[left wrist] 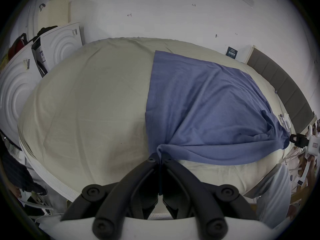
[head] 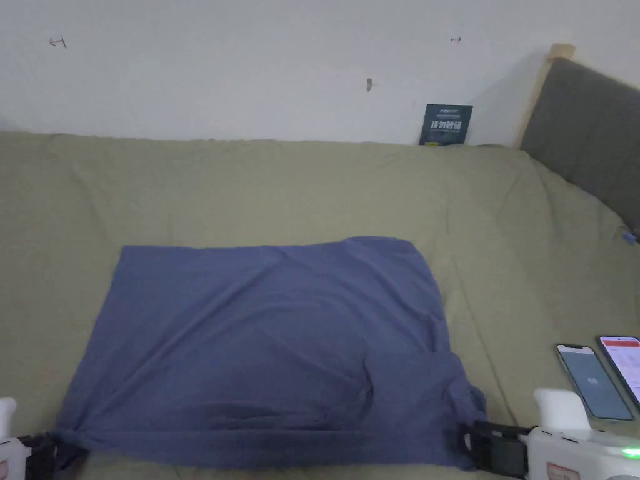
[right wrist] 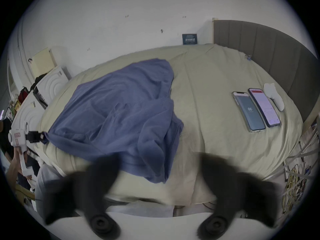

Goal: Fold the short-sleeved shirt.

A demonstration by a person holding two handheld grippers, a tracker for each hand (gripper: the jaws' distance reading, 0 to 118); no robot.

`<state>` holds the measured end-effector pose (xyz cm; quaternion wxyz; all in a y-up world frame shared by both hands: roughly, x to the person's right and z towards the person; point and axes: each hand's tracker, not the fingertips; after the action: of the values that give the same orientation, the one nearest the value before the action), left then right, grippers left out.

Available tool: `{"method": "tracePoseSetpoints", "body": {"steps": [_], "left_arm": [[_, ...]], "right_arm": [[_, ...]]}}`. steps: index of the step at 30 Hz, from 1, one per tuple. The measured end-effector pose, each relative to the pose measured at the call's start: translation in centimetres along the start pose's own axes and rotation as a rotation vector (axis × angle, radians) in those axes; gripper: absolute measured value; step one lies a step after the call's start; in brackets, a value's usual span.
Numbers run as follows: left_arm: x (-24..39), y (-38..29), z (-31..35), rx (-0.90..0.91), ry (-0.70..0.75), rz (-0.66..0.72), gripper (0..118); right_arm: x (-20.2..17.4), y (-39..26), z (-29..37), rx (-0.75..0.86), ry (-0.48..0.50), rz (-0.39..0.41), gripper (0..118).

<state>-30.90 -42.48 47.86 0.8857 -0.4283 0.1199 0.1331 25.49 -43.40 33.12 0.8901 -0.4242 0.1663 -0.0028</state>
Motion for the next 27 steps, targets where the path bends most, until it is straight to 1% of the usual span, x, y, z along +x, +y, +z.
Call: {"method": "tracePoseSetpoints", "body": {"steps": [1, 2, 3, 5, 6, 7, 8, 9, 10, 11, 12, 13, 14, 15, 20, 27], "left_arm": [[0.6, -0.1, 0.3, 0.008, 0.013, -0.012, 0], [-0.5, 0.5, -0.4, 0.008, 0.020, -0.023, 0], [-0.3, 0.5, -0.3, 0.009, 0.024, -0.027, 0], [0.2, 0.5, -0.1, 0.009, 0.030, -0.020, 0], [-0.9, 0.8, -1.0, 0.011, 0.032, -0.016, 0], [-0.8, 0.9, -1.1, 0.008, 0.036, -0.017, 0], [-0.8, 0.9, -1.2, 0.007, 0.042, -0.018, 0], [-0.9, 0.8, -1.2, 0.008, 0.045, -0.016, 0], [-1.0, 0.7, -1.3, 0.005, 0.051, -0.011, 0], [-1.1, 0.7, -1.4, -0.002, 0.049, -0.003, 0], [-1.1, 0.6, -1.3, -0.004, 0.044, 0.001, 0], [-1.0, 0.7, -1.1, 0.002, 0.046, -0.004, 0], [-2.1, 0.8, -1.9, 0.001, 0.043, -0.006, 0], [-2.3, 1.0, -1.9, 0.004, 0.039, -0.004, 0], [-2.4, 2.8, -1.1, 0.036, 0.031, 0.000, 0], [-1.7, 7.6, -1.5, 0.089, 0.018, -0.016, 0]], "right_arm": [[0.0, 0.0, -0.3, -0.047, -0.018, 0.006, 118], [0.1, -0.2, -1.0, -0.008, 0.001, 0.023, 118], [-0.2, 0.2, -1.3, -0.035, 0.009, 0.032, 118], [-0.1, 0.3, -2.8, -0.049, 0.011, 0.028, 118], [0.0, 0.1, -3.4, -0.061, 0.016, 0.025, 118], [-0.1, -0.4, -3.5, -0.076, 0.020, 0.015, 114], [0.2, -0.4, -3.9, -0.070, 0.021, 0.003, 102], [0.4, -0.4, -4.4, -0.067, 0.011, 0.001, 76], [0.5, -0.4, -4.5, -0.071, -0.017, 0.005, 18], [0.3, -0.8, -3.9, -0.053, -0.021, 0.012, 4], [0.4, -0.7, -3.7, -0.057, 0.010, -0.006, 4], [0.5, -0.5, -3.5, -0.063, 0.021, -0.016, 4], [0.5, -0.4, -3.2, -0.045, 0.023, -0.013, 4], [0.0, -0.5, -2.0, -0.031, 0.016, -0.006, 4], [-0.5, 1.8, -0.3, 0.012, 0.031, 0.019, 4], [-1.4, 7.6, -1.1, 0.069, 0.028, 0.055, 4]]}}
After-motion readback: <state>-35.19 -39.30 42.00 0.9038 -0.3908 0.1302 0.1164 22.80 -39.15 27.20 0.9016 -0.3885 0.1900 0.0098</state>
